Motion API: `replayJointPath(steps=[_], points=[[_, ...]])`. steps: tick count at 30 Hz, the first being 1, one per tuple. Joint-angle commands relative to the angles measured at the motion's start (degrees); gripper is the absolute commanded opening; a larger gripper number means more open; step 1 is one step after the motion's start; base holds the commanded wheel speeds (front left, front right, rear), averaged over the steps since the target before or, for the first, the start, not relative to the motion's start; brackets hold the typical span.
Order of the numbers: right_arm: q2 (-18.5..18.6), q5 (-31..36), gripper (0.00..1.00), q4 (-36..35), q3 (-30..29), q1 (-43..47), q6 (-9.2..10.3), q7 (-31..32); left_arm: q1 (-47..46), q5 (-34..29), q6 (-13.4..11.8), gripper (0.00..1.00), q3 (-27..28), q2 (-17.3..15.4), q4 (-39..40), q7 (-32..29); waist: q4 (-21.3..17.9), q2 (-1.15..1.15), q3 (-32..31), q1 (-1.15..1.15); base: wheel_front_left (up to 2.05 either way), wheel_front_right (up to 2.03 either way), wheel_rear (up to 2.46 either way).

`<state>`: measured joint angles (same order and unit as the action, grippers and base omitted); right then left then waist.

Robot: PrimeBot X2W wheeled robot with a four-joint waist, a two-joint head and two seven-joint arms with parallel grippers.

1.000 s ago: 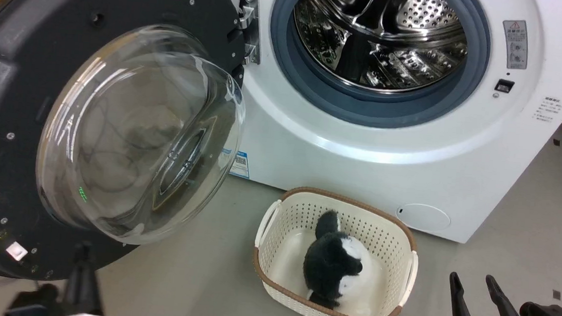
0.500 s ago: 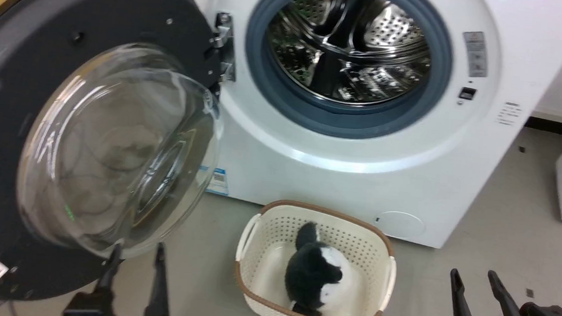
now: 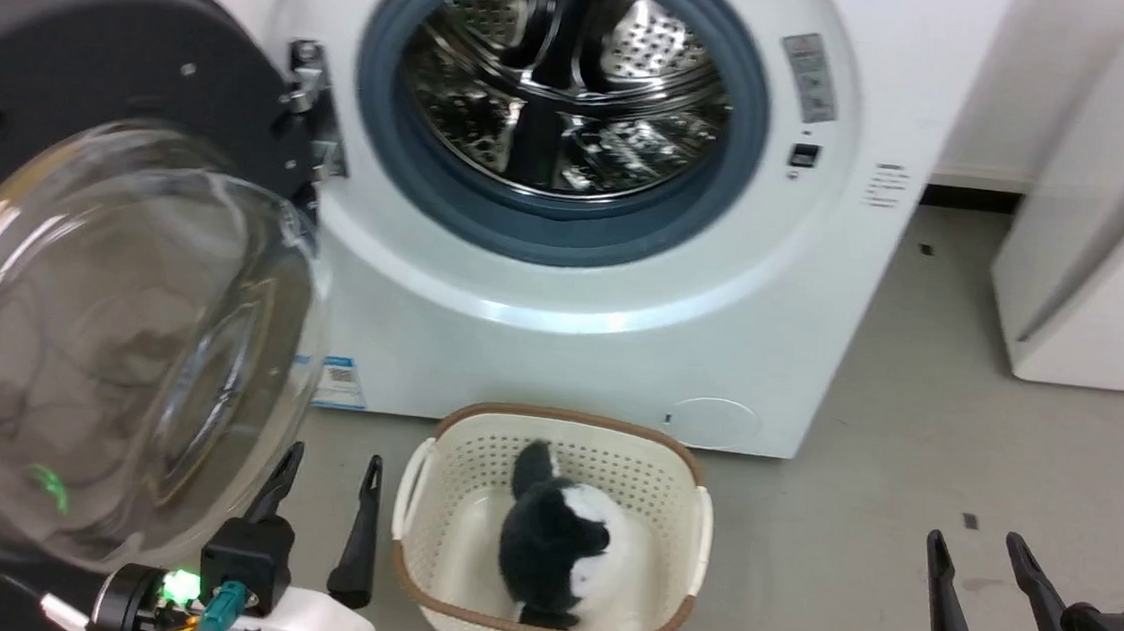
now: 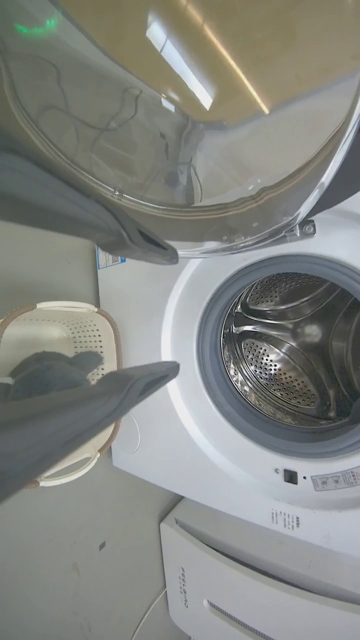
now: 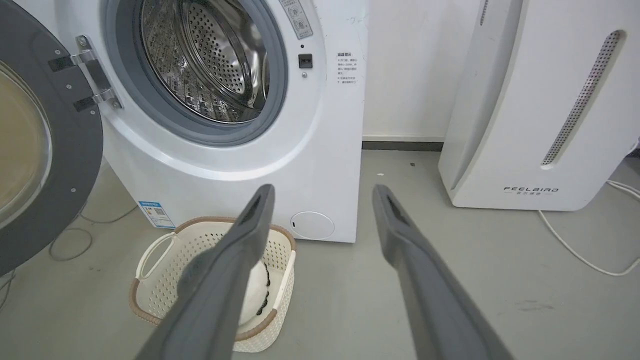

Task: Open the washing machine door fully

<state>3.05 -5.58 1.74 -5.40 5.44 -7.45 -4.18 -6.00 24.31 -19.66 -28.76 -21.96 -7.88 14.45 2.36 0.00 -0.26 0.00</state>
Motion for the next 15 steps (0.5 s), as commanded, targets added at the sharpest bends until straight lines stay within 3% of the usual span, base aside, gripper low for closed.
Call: replayJointPath(steps=[1, 15], points=[[-0.17, -0.04, 1.00, -0.32, -0.04, 0.71, -0.03, -0.37, -0.72, 0.12, 0.36, 1.00, 0.17, 0.32, -0.87, 0.33, -1.03, 0.00, -0.08, 0.00, 0.00, 0.00, 0.00], [-0.17, -0.75, 1.00, -0.71, 0.83, 1.06, -0.03, -0.40, -0.66, 1.46, 3.69, 1.00, 5.13, 1.65, -5.53, 0.53, -2.18, 0.00, 0.18, 0.00, 0.00, 0.00, 0.00]])
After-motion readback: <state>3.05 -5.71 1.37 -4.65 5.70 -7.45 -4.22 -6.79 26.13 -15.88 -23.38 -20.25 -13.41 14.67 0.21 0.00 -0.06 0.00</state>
